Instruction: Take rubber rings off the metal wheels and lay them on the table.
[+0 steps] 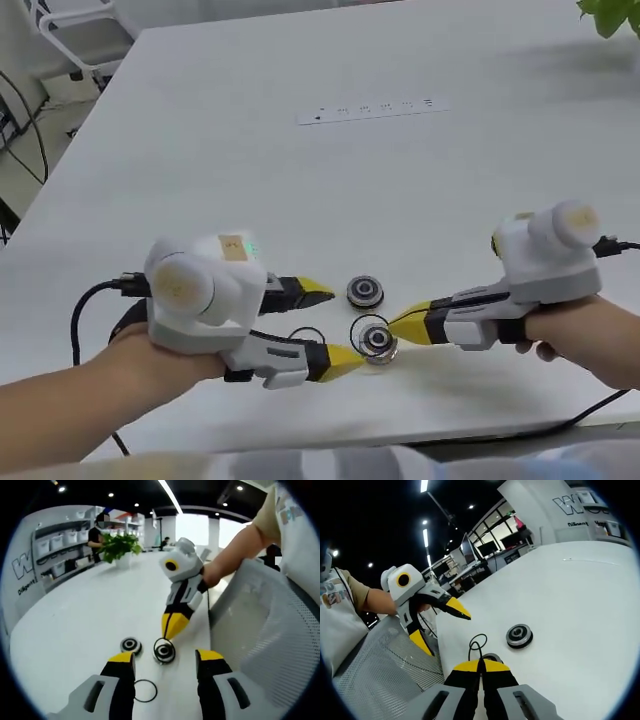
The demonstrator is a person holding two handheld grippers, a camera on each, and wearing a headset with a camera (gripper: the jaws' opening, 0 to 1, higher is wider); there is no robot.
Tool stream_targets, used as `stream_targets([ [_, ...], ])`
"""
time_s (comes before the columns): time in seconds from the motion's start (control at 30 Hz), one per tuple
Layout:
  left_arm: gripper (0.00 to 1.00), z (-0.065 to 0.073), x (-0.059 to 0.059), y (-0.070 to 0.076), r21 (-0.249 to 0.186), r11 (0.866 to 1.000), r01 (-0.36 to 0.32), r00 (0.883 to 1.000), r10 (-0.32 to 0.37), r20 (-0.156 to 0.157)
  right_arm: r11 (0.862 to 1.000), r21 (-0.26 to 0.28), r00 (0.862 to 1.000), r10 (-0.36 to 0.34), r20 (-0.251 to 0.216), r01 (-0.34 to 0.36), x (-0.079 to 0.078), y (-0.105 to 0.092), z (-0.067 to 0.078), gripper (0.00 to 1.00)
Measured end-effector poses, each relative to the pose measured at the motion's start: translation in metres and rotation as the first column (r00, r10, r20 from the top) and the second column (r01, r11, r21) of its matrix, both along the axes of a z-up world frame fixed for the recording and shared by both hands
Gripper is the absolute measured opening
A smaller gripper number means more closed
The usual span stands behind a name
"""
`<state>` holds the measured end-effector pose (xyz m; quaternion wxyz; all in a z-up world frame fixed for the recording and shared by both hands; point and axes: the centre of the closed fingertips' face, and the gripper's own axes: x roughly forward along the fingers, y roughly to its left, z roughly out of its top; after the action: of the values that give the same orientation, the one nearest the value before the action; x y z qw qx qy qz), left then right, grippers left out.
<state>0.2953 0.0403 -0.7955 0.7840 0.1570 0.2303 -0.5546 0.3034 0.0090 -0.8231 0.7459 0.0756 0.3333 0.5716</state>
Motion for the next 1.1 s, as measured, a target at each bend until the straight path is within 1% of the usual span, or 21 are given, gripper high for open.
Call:
stream_targets([
  [0.1, 0.52, 0.002, 0.001, 0.006, -0.007, 1.000, -0.017, 1.000, 0.017, 0.001, 1.000, 0.004, 1.000, 0.002, 0.000, -0.002, 0.000, 0.001, 0.002, 0.00],
  [0.17, 0.53, 0.003, 0.001, 0.010, -0.011, 1.000, -0.024, 1.000, 0.024, -0.005, 1.000, 0.005, 1.000, 0.004, 0.003, -0.004, 0.001, 0.002, 0.004, 0.00],
  [0.27, 0.55, 0.002, 0.001, 0.015, -0.005, 1.000, -0.031, 1.000, 0.031, -0.001, 1.000, 0.008, 1.000, 0.011, 0.005, -0.011, 0.001, 0.005, 0.007, 0.00],
  [0.6, 0.60, 0.004, 0.002, 0.035, -0.011, 0.997, -0.073, 0.997, 0.073, 0.000, 0.999, 0.021, 0.999, 0.031, 0.010, -0.031, 0.005, 0.021, 0.013, 0.00],
  [0.8, 0.63, 0.006, 0.003, 0.050, -0.013, 0.994, -0.110, 0.994, 0.110, 0.009, 0.999, 0.012, 0.999, 0.049, 0.012, -0.049, 0.007, 0.031, 0.011, 0.00],
  [1.0, 0.65, 0.008, 0.003, 0.062, -0.016, 0.990, -0.142, 0.990, 0.142, 0.016, 0.998, 0.005, 0.998, 0.061, 0.007, -0.061, 0.007, 0.043, 0.010, 0.00],
  [1.1, 0.66, 0.009, 0.003, 0.068, -0.016, 0.987, -0.159, 0.987, 0.159, 0.022, 0.997, -0.007, 0.997, 0.072, 0.011, -0.072, 0.006, 0.051, 0.007, 0.00],
])
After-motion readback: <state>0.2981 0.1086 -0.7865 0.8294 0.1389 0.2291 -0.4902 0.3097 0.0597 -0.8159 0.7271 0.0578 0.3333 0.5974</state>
